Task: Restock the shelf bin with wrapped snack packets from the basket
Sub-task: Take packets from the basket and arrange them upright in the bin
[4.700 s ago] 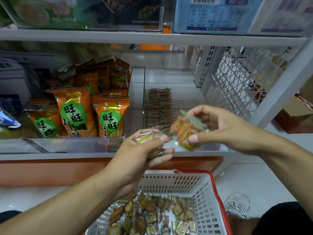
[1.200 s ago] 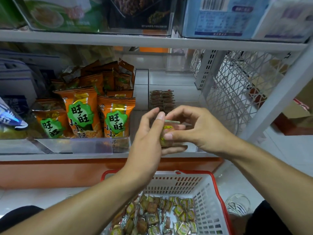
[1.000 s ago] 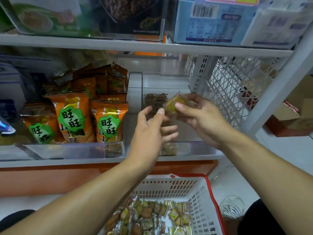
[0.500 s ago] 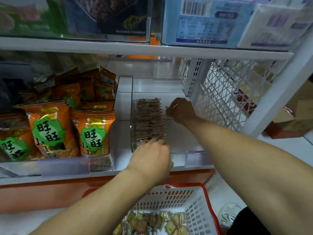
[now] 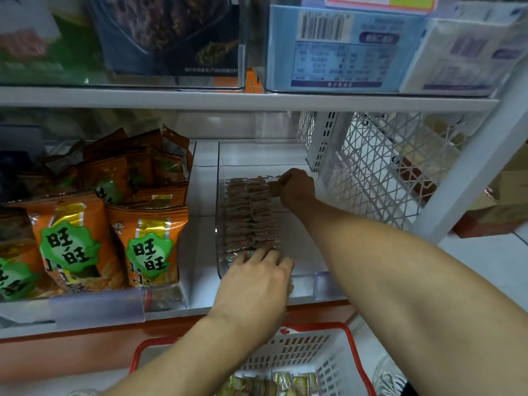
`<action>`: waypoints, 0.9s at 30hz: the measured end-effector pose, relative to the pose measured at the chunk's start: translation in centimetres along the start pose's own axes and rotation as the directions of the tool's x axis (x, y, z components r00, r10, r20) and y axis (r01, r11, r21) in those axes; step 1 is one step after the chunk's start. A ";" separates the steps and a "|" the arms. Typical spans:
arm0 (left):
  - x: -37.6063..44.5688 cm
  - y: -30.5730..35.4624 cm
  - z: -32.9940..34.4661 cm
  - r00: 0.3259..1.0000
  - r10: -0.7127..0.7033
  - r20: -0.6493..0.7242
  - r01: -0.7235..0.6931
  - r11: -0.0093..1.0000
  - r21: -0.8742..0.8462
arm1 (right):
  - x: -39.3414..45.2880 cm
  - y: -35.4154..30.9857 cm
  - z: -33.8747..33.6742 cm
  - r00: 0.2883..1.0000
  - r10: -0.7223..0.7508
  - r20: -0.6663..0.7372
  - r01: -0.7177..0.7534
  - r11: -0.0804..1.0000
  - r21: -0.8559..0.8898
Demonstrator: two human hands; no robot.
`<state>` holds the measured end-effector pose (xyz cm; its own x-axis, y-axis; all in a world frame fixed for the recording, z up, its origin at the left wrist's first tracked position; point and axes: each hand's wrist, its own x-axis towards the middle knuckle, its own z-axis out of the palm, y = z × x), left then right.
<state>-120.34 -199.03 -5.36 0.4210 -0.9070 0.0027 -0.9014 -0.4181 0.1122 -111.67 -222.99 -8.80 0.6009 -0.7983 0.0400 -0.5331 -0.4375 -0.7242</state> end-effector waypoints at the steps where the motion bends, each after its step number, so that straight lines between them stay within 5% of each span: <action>1: 0.0 0.0 0.0 1.000 0.003 -0.004 -0.003 1.000 -0.003 | -0.1 -0.1 -0.1 1.000 0.000 0.018 0.000 1.000 0.012; 6: 0.1 -0.1 0.2 1.000 0.017 -0.022 -0.018 0.999 -0.040 | -1.0 -0.3 -1.7 0.991 -0.004 0.132 0.004 1.000 -0.005; 14: -1.8 1.3 -0.6 0.994 -0.105 -0.006 0.106 0.993 0.048 | -6.3 -2.5 -7.8 0.920 0.006 0.392 0.106 0.959 -0.263; 18: -4.3 1.9 -0.9 0.981 -0.189 0.038 0.184 0.977 0.112 | -11.2 -2.5 -9.7 0.727 0.242 0.643 -0.002 0.937 -0.351; 22: -6.1 1.6 -0.9 0.986 -0.162 0.033 0.157 0.982 0.109 | -14.0 -1.6 -9.3 0.727 0.189 0.660 0.241 0.830 -0.503; 27: -6.6 1.5 -0.8 0.990 -0.127 0.060 0.119 0.986 0.119 | -14.7 -2.6 -8.3 0.698 0.175 0.695 0.332 0.781 -0.529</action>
<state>-124.39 -193.58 -4.46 0.5249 -0.8482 -0.0717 -0.8506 -0.5257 -0.0077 -124.12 -213.57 -1.79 0.7397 -0.3459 -0.5772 -0.5324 -0.8254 -0.1878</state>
